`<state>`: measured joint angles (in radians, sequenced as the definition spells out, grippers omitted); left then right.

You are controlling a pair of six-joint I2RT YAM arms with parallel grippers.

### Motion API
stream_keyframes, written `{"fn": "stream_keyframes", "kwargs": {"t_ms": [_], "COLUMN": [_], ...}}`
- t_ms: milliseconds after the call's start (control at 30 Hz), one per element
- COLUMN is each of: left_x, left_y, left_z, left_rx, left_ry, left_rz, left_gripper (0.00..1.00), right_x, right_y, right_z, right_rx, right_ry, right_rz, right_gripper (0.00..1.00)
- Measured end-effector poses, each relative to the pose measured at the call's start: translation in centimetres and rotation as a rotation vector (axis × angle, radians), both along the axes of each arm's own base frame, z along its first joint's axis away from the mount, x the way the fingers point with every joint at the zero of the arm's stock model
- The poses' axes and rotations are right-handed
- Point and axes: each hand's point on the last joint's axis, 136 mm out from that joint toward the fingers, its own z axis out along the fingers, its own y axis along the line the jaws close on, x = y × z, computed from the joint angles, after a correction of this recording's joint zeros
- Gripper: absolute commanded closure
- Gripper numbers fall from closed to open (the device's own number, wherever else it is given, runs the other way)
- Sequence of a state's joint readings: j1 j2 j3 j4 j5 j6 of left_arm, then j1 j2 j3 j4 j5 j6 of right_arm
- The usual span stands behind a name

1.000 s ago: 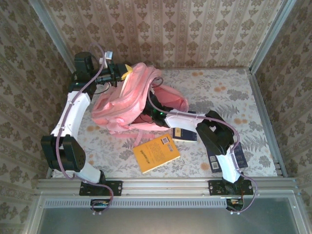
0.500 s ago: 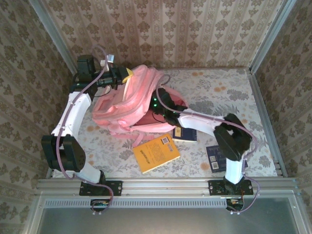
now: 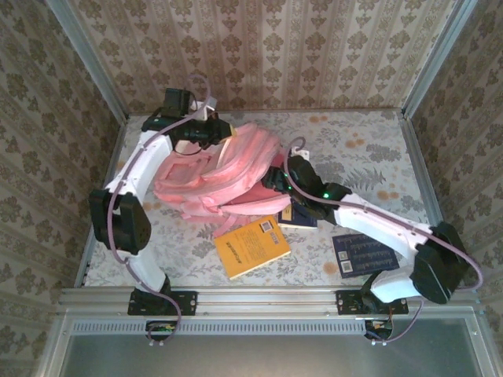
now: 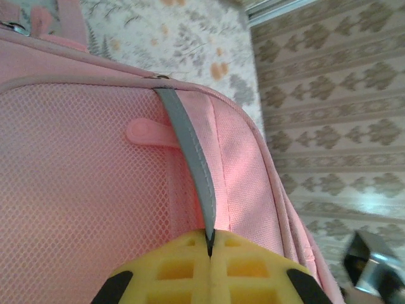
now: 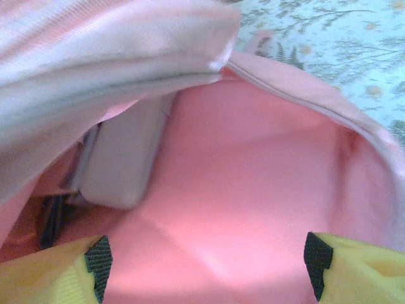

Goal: Pack the student bag

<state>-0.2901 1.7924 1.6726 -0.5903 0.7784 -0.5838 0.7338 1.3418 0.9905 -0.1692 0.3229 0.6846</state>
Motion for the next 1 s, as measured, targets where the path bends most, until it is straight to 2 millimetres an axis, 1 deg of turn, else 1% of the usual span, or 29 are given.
{"fn": "stream_keyframes", "kwargs": {"t_ms": [67,100,167,233,300,367,467,500,567,600,633,667,700,733,767,800,833,900,967,1000], "left_x": [0.6,0.9,1.4,1.5,1.5,0.6,-2.3,-3.7,-6.9,-8.6,-10.8,-13.1,-15.0,-17.1,-18.5,-20.1,-21.2,-23.3,-25.2,-26.0], "left_y": [-0.5,-0.7,-0.7,-0.3,0.1,0.7,2.0,2.5,3.2,3.2,3.1,2.9,2.6,2.3,2.1,2.2,2.6,3.9,5.4,5.9], "left_z": [-1.4,-2.1,-3.4,-4.2,-3.9,-3.1,-0.4,0.9,3.1,3.7,4.0,3.5,2.6,1.0,-0.7,-3.1,-5.6,-10.6,-14.2,-15.4], "left_rx": [0.035,0.053,0.089,0.127,0.145,0.157,0.162,0.161,0.158,0.155,0.147,0.144,0.145,0.153,0.165,0.187,0.216,0.278,0.325,0.338], "left_ry": [0.006,0.009,0.01,0.014,-0.005,-0.03,-0.088,-0.12,-0.187,-0.214,-0.241,-0.248,-0.238,-0.212,-0.18,-0.128,-0.071,0.053,0.151,0.182], "left_rz": [-0.01,-0.015,-0.016,-0.006,0.011,0.026,0.049,0.057,0.063,0.058,0.039,0.011,-0.021,-0.057,-0.083,-0.105,-0.113,-0.104,-0.081,-0.071], "left_gripper": [0.88,0.84,0.71,0.61,0.54,0.52,0.51,0.5,0.5,0.49,0.49,0.49,0.49,0.49,0.49,0.49,0.49,0.48,0.48,0.48], "right_x": [-1.1,-1.7,-2.5,-3.3,-4.0,-4.8,-6.2,-6.8,-8.0,-8.5,-9.2,-9.8,-10.3,-10.8,-11.3,-11.8,-12.3,-13.2,-13.8,-14.1], "right_y": [-1.1,-1.5,-1.9,-2.2,-2.3,-2.3,-2.0,-1.8,-1.2,-0.9,-0.5,0.0,0.4,0.8,1.1,1.4,1.6,1.9,2.1,2.0], "right_z": [0.4,0.8,1.3,1.4,1.2,0.6,-0.7,-1.3,-2.5,-3.0,-3.6,-4.0,-4.5,-5.0,-5.6,-6.2,-7.0,-8.6,-10.1,-10.9], "right_rx": [-0.012,-0.014,-0.008,-0.015,-0.02,-0.028,-0.035,-0.04,-0.049,-0.055,-0.062,-0.067,-0.073,-0.08,-0.086,-0.09,-0.092,-0.097,-0.105,-0.111], "right_ry": [-0.007,-0.012,-0.02,-0.015,-0.001,0.02,0.061,0.078,0.119,0.135,0.155,0.174,0.188,0.206,0.221,0.24,0.267,0.323,0.38,0.405], "right_rz": [0.009,0.018,0.033,0.056,0.082,0.118,0.18,0.207,0.266,0.292,0.328,0.361,0.387,0.415,0.438,0.457,0.478,0.511,0.53,0.535], "right_gripper": [0.17,0.16,0.16,0.15,0.15,0.15,0.16,0.16,0.17,0.18,0.18,0.18,0.18,0.18,0.18,0.18,0.18,0.18,0.17,0.17]}}
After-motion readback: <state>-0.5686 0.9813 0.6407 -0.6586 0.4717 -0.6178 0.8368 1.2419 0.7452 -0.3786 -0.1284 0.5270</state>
